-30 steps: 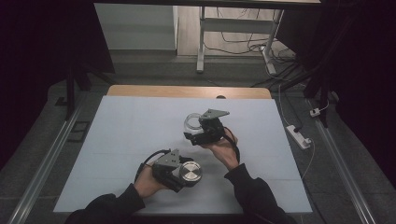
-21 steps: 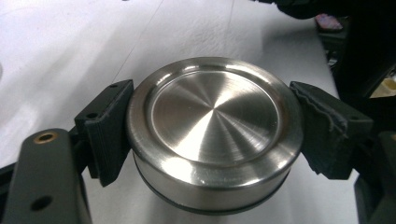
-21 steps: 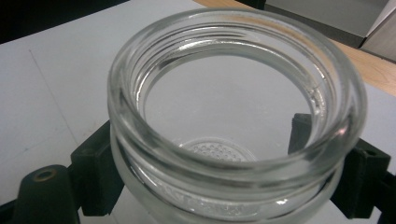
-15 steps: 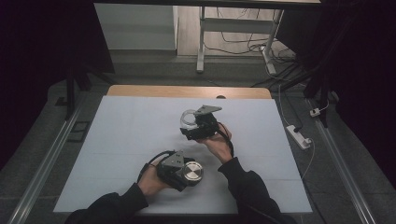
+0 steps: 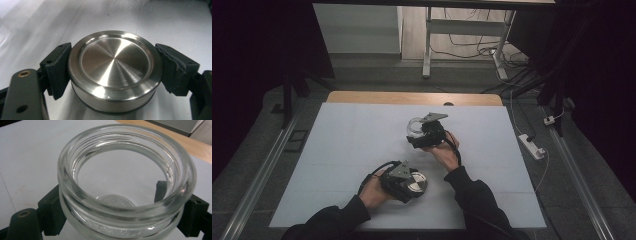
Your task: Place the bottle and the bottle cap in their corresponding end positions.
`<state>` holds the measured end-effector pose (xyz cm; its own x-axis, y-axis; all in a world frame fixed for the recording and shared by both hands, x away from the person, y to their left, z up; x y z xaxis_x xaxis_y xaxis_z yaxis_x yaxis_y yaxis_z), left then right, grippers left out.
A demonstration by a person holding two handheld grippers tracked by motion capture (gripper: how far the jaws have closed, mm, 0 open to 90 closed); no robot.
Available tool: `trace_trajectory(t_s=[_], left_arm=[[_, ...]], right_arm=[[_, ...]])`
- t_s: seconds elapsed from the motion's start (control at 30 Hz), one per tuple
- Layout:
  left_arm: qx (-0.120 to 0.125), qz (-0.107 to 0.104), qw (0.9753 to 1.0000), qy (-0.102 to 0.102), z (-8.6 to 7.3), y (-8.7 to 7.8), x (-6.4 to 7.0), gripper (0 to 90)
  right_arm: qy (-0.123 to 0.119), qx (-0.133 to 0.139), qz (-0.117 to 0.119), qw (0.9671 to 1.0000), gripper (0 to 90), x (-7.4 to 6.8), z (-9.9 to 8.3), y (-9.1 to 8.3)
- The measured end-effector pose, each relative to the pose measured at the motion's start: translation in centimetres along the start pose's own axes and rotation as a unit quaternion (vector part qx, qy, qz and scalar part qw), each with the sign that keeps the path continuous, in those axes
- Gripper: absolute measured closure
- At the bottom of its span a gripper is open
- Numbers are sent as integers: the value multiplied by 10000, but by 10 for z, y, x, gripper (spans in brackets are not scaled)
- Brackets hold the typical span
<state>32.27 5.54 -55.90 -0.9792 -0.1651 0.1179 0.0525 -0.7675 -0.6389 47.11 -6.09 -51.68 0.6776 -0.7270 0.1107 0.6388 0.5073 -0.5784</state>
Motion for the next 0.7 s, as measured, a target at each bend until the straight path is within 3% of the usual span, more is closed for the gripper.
trace_trajectory(t_s=[0.4,0.57,0.7], left_arm=[[-523,108,9986,-46,-2,5,-2,197],[-520,54,9984,-236,-3,4,-4,195],[-524,52,9983,-241,-3,4,-4,193]], right_arm=[[-205,-82,-29,9998,142,-4,-8,7],[-218,-119,2,9997,139,-3,-8,7],[-178,-167,-2,9997,136,-3,-8,7]])
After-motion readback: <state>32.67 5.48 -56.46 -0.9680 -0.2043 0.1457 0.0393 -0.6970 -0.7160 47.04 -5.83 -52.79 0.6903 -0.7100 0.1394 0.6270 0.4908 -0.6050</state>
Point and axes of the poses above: each handheld gripper's, and its own axes: y roughly forward along the jaws, z roughly out of its top, x roughly to its right, the point moved 3 cm from there along y, roughly forward along the jaws, and after that the axes turned 10 degrees about -z, right-handed, at the moved point
